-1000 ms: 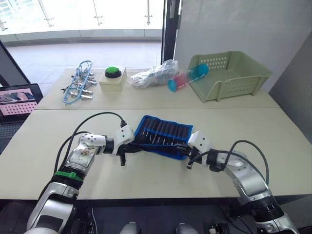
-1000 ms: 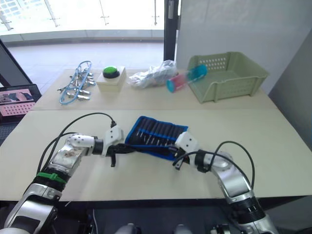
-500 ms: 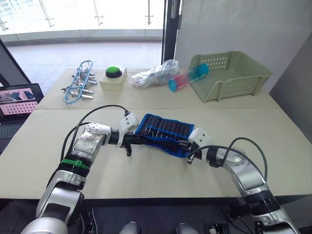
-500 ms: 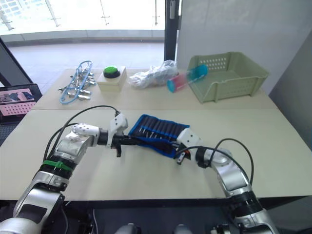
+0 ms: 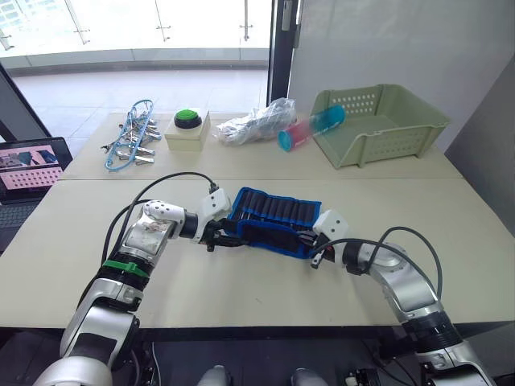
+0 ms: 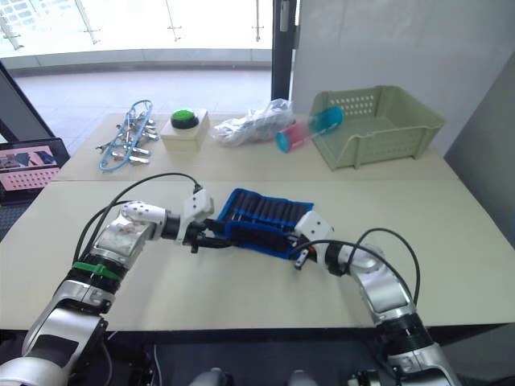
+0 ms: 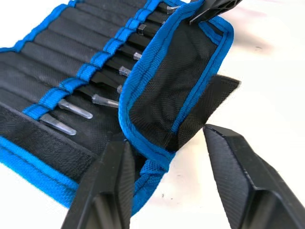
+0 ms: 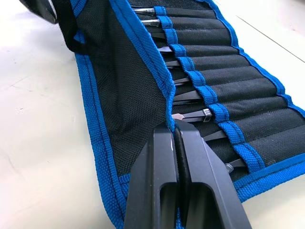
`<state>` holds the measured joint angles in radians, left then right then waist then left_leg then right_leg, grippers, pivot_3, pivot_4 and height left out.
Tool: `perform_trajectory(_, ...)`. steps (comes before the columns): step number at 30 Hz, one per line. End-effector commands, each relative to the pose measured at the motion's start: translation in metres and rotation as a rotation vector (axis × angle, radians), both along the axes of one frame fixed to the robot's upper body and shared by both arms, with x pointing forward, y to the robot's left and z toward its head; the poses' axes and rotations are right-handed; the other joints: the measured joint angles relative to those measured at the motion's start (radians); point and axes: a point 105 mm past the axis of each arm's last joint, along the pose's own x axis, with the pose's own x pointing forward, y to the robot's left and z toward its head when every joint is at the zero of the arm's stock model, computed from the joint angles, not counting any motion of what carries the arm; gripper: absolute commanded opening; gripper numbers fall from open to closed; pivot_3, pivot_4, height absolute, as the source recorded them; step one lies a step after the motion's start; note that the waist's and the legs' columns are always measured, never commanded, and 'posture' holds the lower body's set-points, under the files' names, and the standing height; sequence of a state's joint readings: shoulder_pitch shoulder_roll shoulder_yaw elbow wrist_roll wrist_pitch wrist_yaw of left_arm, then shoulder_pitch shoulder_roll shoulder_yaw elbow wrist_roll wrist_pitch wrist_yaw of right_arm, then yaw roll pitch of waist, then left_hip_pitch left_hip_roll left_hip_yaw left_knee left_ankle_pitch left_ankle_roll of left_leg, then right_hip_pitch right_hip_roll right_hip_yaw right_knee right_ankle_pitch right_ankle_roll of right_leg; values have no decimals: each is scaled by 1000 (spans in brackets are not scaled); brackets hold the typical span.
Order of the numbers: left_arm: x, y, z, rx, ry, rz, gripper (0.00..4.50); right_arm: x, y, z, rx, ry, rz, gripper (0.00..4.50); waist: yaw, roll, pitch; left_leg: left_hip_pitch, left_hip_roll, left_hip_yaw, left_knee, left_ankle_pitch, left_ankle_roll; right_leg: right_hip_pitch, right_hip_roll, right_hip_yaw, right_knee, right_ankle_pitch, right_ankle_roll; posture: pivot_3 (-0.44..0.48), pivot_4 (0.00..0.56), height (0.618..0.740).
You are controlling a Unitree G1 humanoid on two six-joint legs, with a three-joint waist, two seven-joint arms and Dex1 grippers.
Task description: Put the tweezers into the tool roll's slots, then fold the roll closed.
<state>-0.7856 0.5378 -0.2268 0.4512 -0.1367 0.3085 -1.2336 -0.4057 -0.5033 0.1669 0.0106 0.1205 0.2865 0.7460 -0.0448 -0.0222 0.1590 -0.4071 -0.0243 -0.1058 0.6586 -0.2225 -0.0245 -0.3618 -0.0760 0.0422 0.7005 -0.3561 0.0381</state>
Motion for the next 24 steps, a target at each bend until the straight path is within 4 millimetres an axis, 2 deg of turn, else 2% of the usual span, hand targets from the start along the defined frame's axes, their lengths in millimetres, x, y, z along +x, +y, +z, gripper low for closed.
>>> perform_trajectory(1, 4, 5, 20, -50, -55, 7, 2237, -1, -4, 13, 13, -52, -5, 0, 0, 0, 0, 0, 0, 0, 0, 0, 0, 0, 0, 0, 0, 0, 0, 0, 150, 740)
perform_trajectory(8, 8, 7, 35, -201, 28, 38, 2237, -3, -4, 13, 16, -52, -5, 0, 1, 0, 0, 0, 0, 0, 0, 0, 0, 0, 0, 0, 0, 0, 0, 0, 150, 740)
perform_trajectory(13, 24, 15, 62, -353, 68, 124, 2237, -5, -4, 13, 20, -53, -9, 0, 0, 0, 0, -1, 0, 0, 0, 0, 0, 0, 0, -1, 0, 0, 0, 0, 150, 740)
perform_trajectory(16, 24, 14, 55, -320, 96, 123, 2237, -7, -5, 13, 21, -53, -11, 0, -1, 0, 0, 0, 0, 0, 0, 0, 0, 0, 0, -1, 0, 0, 0, 0, 150, 740)
perform_trajectory(20, 16, 0, 38, -255, 124, 62, 2237, -8, -5, 13, 22, -53, -14, 0, 0, 0, 0, 0, 0, 0, 0, 0, 0, 0, 0, 0, 0, 0, 0, 0, 150, 740)
perform_trajectory(24, 12, -9, 30, -246, 156, 37, 2237, -8, -5, 13, 23, -54, -15, 0, 1, 0, 0, -1, -1, 0, 0, 0, 0, 0, 0, 0, 0, 0, 0, 0, 150, 740)
